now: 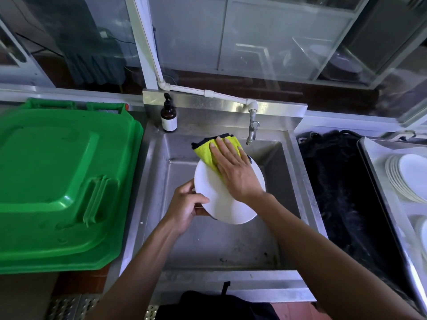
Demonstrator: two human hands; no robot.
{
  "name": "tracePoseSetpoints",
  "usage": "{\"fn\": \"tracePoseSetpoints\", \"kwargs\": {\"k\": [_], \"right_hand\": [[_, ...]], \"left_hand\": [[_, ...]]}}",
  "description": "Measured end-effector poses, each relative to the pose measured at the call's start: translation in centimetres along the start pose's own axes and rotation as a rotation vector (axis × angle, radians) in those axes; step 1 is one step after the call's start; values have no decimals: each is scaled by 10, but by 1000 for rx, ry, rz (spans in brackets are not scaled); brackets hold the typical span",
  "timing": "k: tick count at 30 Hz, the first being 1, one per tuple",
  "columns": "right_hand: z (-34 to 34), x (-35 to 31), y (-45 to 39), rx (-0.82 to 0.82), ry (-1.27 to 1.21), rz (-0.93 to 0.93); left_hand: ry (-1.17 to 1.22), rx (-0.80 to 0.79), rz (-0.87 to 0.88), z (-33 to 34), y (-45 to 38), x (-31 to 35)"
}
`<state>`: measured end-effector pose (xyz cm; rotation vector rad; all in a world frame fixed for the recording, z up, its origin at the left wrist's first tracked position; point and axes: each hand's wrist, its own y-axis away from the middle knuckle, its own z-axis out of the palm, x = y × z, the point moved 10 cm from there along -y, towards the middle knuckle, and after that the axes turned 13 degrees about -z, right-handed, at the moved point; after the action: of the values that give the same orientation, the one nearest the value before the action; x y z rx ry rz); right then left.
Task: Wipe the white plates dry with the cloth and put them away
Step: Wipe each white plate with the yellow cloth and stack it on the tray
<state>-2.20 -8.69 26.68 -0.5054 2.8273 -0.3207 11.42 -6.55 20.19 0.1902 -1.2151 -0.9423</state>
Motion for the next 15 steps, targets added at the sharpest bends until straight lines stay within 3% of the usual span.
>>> {"fn": "tracePoseSetpoints", "kwargs": {"k": [7,15], "right_hand": [[5,36,22,23,-30,272],[23,38,69,45,-156,527]], "left_hand": [[61,157,21,-8,-3,0],[75,208,23,-1,-11,-10]]}}
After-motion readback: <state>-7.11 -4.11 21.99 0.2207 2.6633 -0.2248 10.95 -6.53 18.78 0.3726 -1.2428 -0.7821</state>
